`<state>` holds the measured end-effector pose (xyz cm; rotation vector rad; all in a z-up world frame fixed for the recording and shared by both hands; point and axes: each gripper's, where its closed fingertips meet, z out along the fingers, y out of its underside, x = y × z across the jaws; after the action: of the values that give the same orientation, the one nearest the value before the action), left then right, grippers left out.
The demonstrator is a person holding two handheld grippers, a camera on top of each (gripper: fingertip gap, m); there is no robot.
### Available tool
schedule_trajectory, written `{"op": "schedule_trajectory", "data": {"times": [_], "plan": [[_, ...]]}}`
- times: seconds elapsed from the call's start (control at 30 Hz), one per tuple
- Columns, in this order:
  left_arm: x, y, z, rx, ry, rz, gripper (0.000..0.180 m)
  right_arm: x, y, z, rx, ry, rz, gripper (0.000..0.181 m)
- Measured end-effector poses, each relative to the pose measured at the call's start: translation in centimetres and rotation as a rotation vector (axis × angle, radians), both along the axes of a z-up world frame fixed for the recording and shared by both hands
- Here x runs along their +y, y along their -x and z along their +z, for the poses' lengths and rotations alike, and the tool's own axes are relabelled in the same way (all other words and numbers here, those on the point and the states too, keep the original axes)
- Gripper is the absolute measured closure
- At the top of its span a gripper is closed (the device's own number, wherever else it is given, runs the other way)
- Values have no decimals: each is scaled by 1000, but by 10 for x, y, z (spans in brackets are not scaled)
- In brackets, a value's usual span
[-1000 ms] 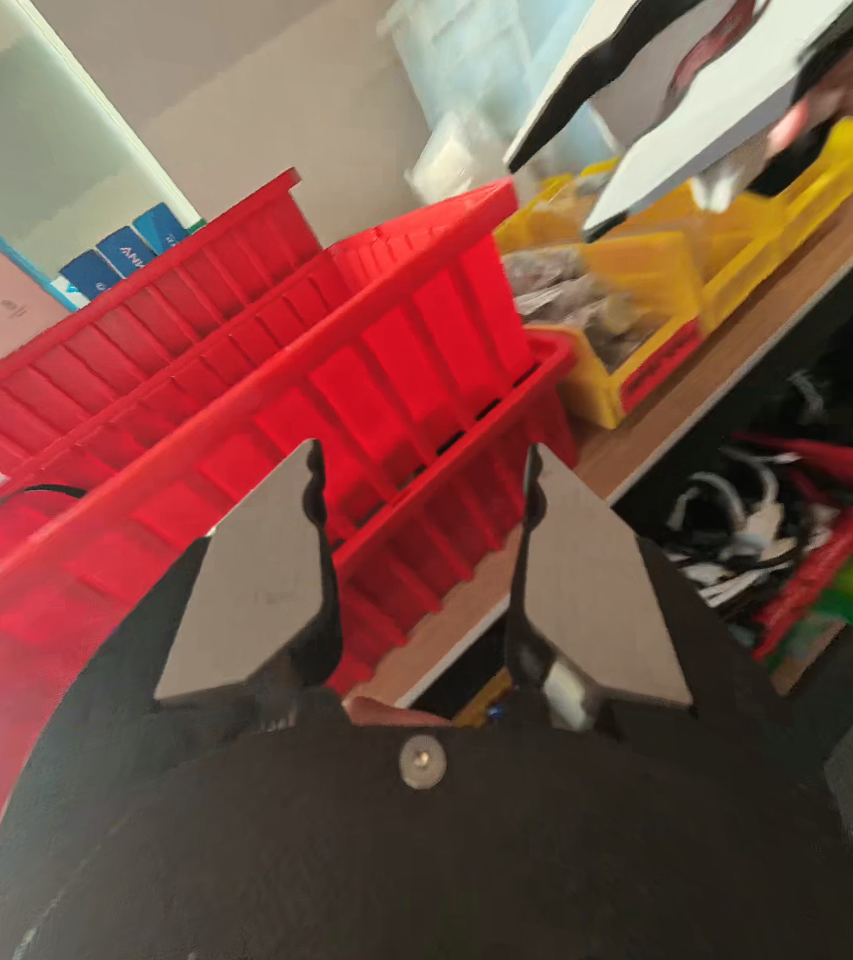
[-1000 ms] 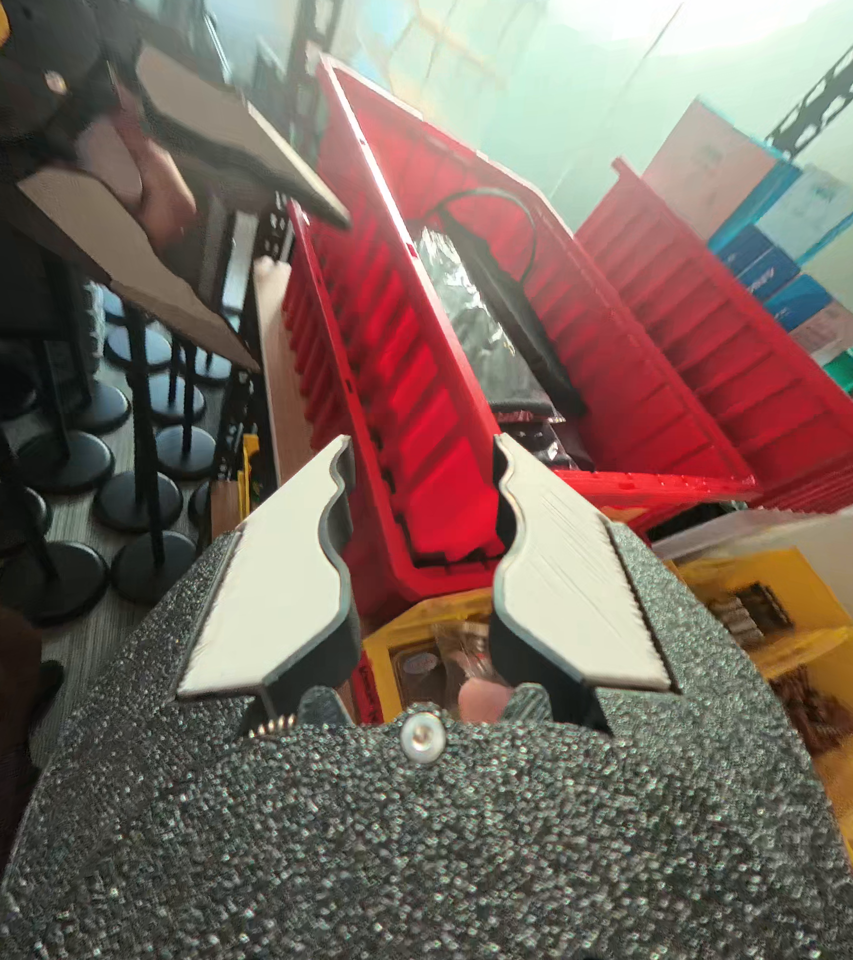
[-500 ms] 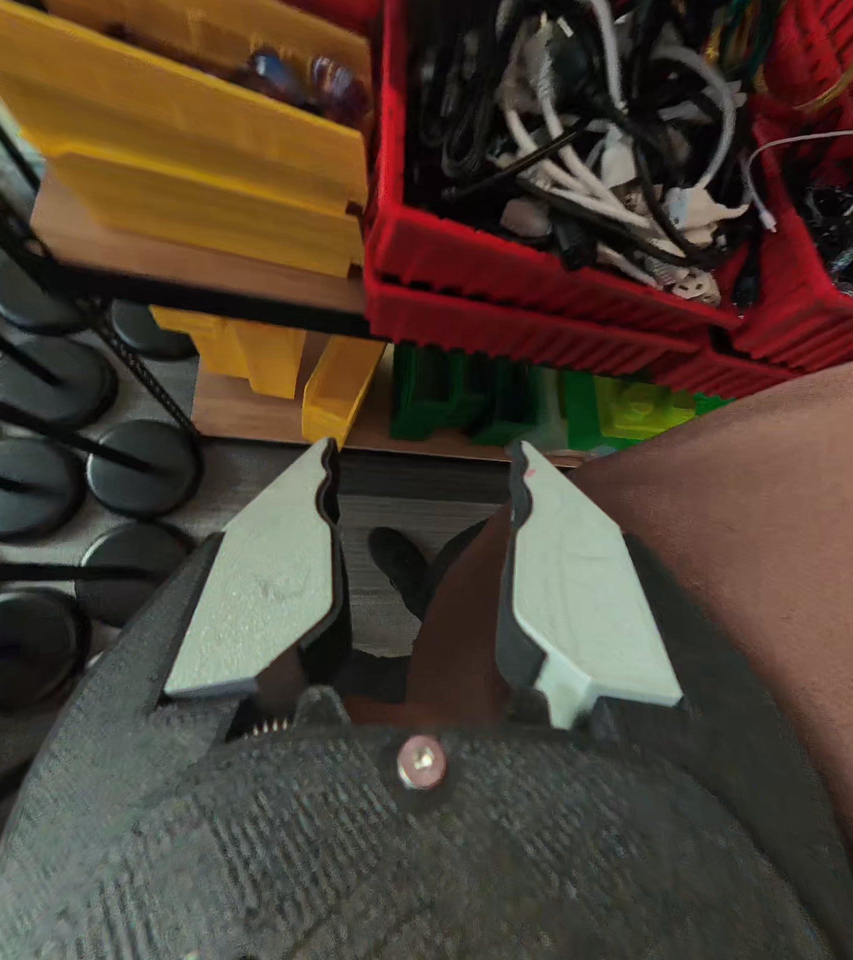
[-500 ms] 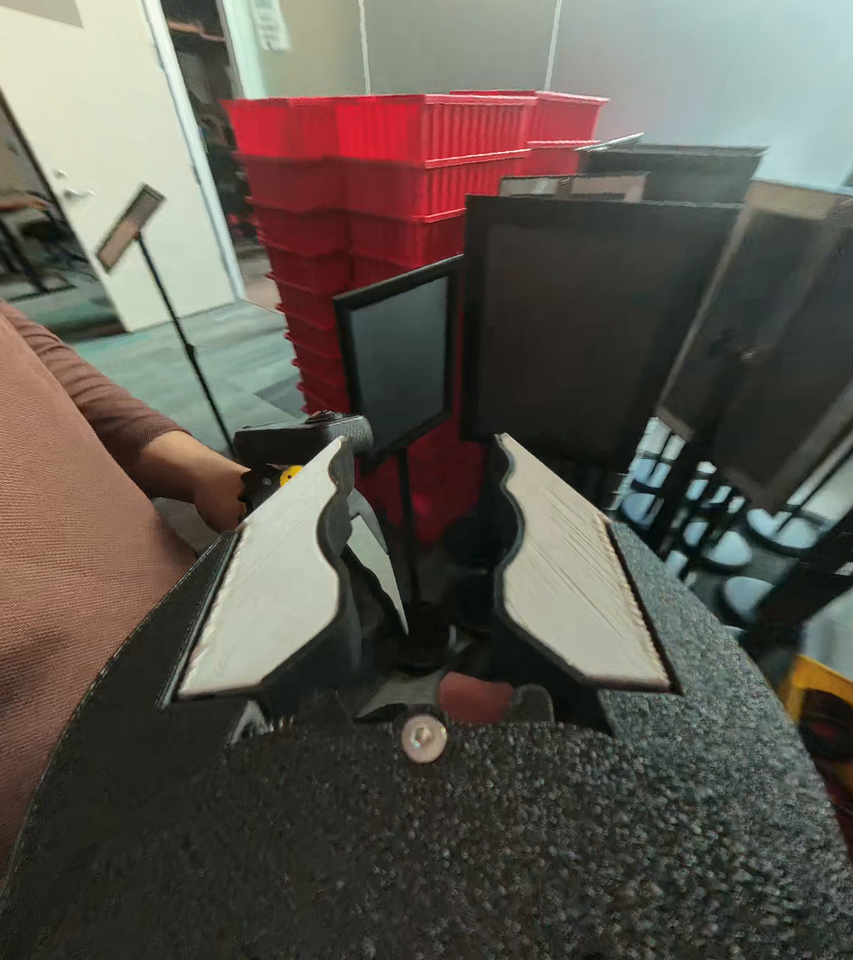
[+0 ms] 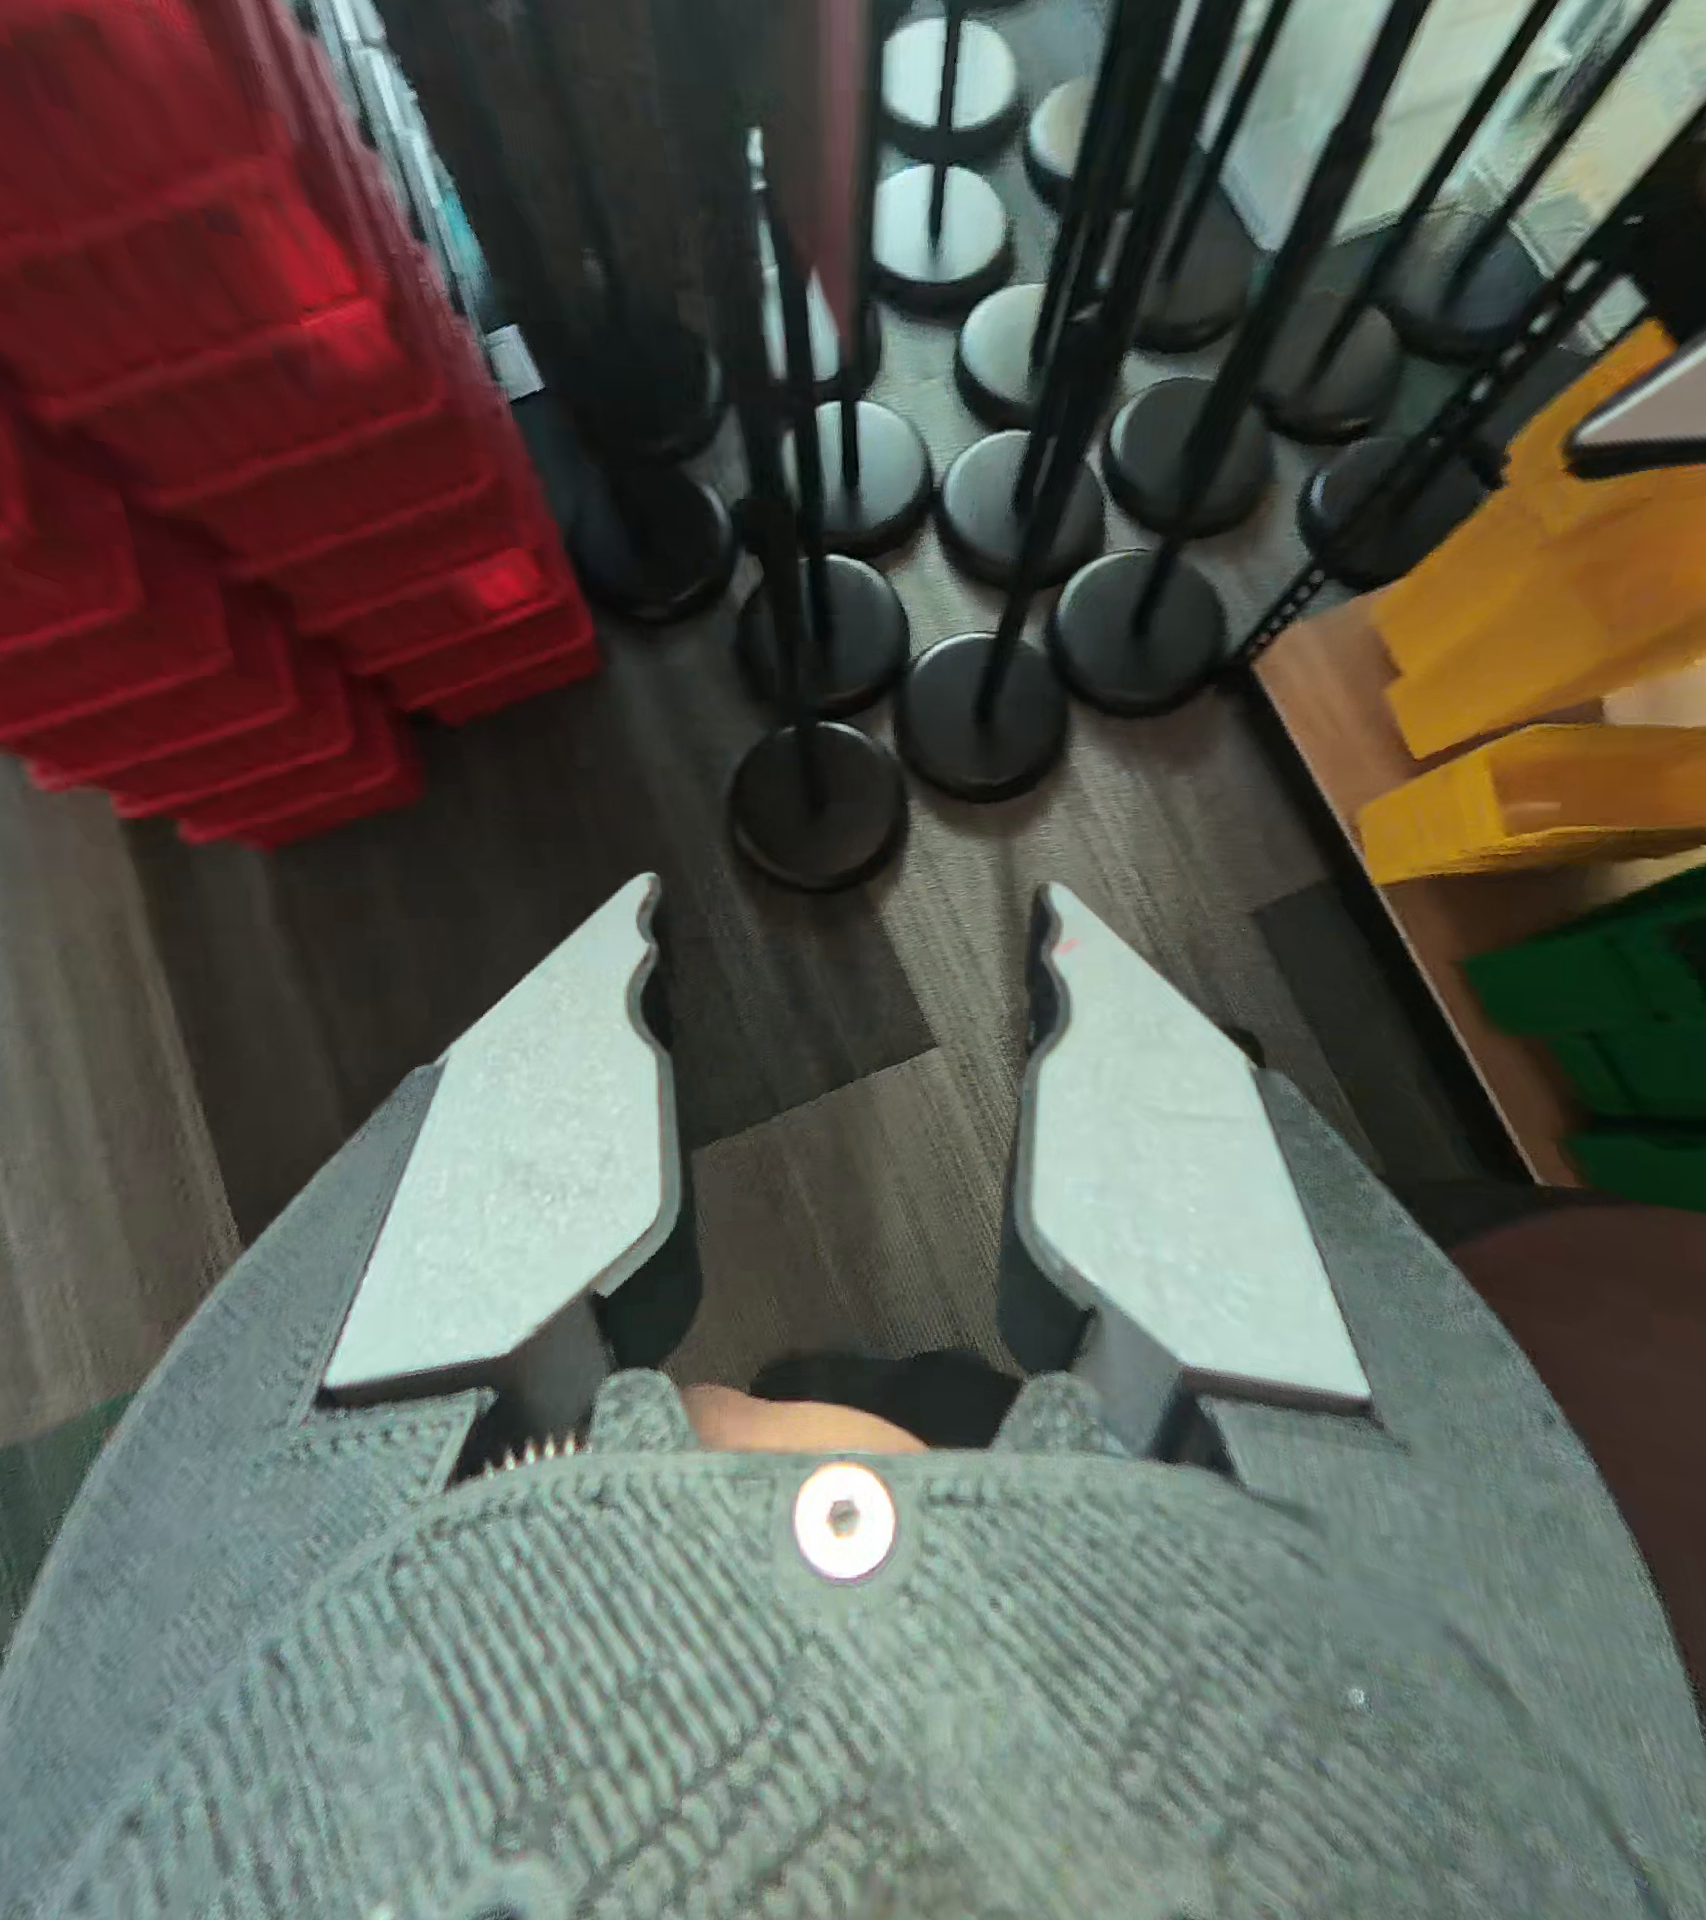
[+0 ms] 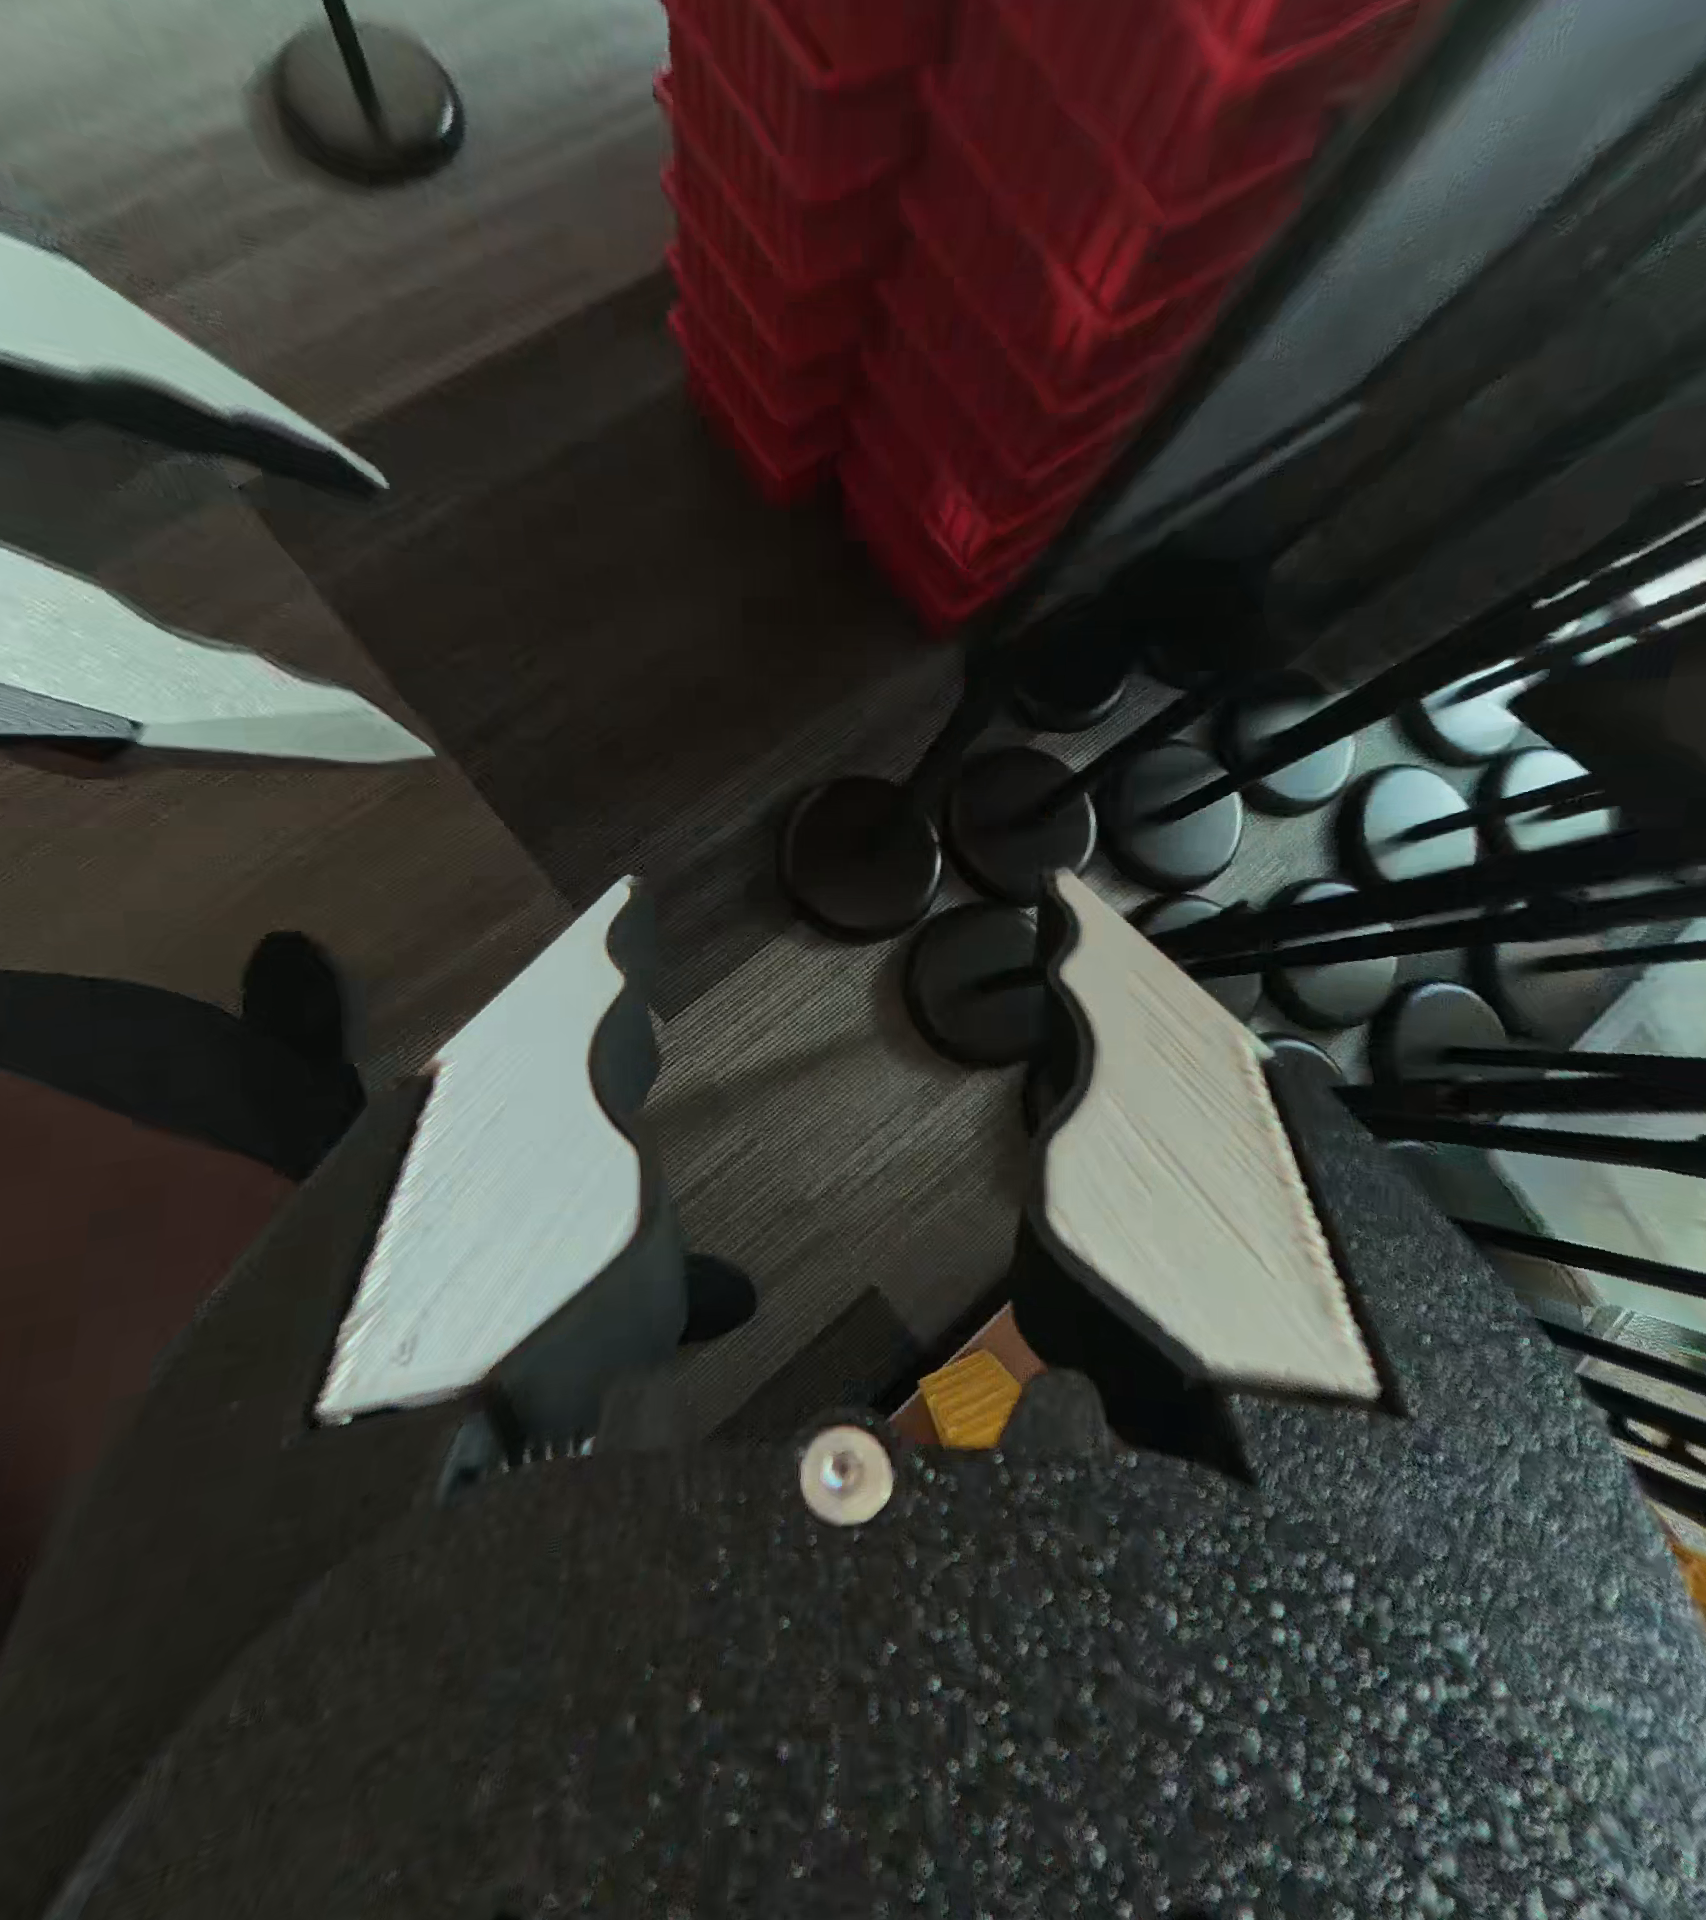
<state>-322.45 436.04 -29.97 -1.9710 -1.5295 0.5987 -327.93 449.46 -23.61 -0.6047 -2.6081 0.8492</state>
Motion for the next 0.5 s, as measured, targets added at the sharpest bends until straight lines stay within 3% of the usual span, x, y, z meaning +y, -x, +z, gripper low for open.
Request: {"op": "schedule_trajectory", "data": {"times": [0.07, 0.5], "plan": [[-60, -23, -4, 3, -11, 70, 109, -63, -11, -24, -29, -26, 8, 117], [-391, -116, -23, -39, 104, 546, 97, -419, -115, -78, -113, -108, 370, 116]]}}
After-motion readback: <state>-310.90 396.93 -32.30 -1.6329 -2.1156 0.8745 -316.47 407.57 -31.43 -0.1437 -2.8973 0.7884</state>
